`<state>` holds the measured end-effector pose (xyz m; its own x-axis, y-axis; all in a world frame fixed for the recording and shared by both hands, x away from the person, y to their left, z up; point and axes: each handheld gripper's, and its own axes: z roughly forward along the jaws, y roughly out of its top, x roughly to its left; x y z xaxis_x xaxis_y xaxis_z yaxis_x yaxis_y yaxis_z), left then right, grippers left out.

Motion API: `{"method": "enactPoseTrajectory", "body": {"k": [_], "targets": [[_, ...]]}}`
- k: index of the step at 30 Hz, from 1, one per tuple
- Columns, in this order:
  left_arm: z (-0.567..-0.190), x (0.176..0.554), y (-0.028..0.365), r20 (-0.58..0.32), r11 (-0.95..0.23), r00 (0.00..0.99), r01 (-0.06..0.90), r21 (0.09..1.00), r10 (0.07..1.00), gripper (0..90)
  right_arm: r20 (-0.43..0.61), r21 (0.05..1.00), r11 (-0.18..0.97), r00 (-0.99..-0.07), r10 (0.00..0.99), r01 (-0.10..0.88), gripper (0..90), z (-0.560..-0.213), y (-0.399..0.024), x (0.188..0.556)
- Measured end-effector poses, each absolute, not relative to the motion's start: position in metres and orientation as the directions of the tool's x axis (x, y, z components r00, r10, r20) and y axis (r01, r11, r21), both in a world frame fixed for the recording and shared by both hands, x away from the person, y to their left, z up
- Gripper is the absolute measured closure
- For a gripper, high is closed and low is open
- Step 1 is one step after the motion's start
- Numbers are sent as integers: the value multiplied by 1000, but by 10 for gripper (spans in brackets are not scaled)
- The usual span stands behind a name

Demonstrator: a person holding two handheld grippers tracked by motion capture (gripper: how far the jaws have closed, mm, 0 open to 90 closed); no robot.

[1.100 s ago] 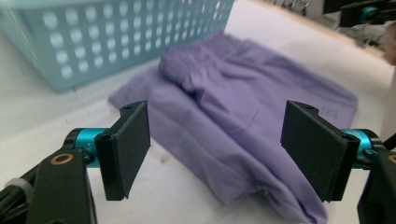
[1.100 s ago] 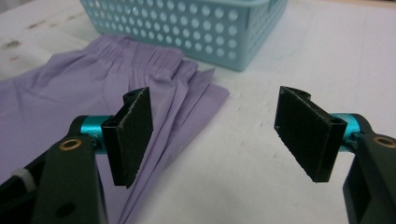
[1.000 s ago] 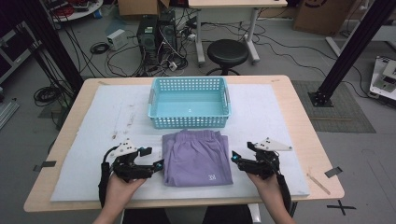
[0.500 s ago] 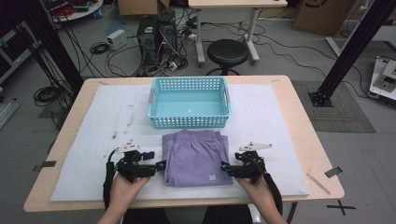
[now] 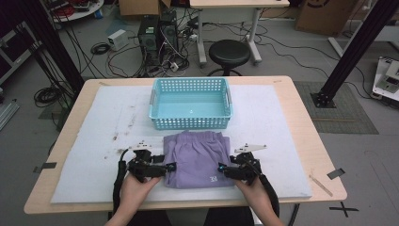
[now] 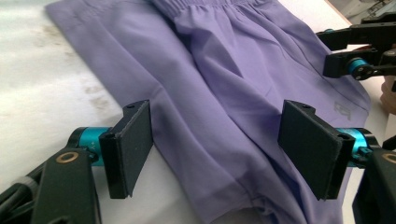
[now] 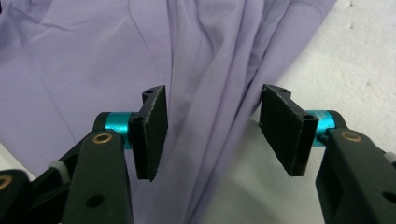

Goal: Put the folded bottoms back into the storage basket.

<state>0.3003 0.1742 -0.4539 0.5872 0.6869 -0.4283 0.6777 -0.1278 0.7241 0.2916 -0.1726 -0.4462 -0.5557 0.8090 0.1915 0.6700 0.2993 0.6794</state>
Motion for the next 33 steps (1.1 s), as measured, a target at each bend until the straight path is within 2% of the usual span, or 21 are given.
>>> {"method": "enactPoseTrajectory", "body": {"k": [8, 11, 19, 25, 28, 33], "targets": [[-456, 305, 166, -471, -125, 602, 691, 712, 645, 327, 186, 679, 309, -563, 805, 666, 501, -446, -165, 294], [-456, 306, 166, -466, -132, 602, 692, 710, 648, 375, 170, 681, 316, -562, 809, 661, 559, -446, -164, 294], [-456, 307, 157, -446, -167, 612, 690, 704, 653, 589, 204, 681, 300, -567, 799, 668, 716, -447, -167, 296], [-456, 307, 154, -430, -200, 633, 681, 704, 644, 724, 181, 683, 341, -602, 778, 646, 826, -447, -161, 294], [-455, 306, 155, -413, -207, 651, 660, 722, 637, 799, 175, 687, 346, -608, 774, 639, 850, -446, -162, 293], [-453, 305, 156, -374, -228, 679, 624, 747, 632, 846, 161, 698, 353, -617, 771, 623, 865, -443, -163, 291]]}}
